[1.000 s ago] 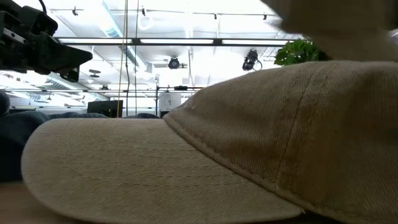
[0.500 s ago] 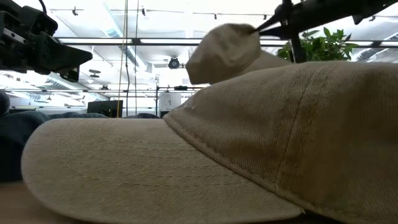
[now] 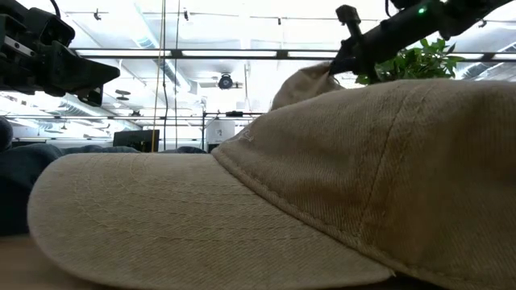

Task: Pick & Place hat
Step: Put the bottom right brown cap into the pink bin

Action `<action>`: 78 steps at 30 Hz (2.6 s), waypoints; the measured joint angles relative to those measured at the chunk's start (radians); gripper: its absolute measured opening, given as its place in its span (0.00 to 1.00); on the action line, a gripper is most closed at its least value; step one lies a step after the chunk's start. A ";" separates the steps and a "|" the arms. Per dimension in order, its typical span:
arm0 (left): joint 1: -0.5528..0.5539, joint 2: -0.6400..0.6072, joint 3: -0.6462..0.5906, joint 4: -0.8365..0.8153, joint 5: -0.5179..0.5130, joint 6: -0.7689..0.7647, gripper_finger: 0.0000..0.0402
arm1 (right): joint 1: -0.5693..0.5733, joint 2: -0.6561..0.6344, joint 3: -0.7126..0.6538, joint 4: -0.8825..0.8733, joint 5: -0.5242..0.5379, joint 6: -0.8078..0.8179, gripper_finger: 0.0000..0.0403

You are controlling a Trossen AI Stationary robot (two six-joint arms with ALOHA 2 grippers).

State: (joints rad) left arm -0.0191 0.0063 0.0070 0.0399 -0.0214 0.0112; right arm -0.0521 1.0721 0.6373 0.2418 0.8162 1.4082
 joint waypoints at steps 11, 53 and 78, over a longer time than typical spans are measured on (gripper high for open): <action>0.000 0.000 0.000 0.000 0.000 0.000 0.01 | 0.054 0.209 0.000 0.314 0.492 0.108 0.00; 0.000 0.000 0.000 0.000 0.000 0.000 0.01 | -0.312 0.397 0.000 0.234 -0.149 0.029 0.00; 0.000 0.000 0.000 0.000 0.000 0.000 0.01 | -0.381 0.393 -0.001 -0.066 -0.462 -0.147 0.00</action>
State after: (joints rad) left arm -0.0192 0.0063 0.0069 0.0399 -0.0216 0.0113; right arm -0.4327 1.4651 0.6365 0.1762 0.3546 1.2607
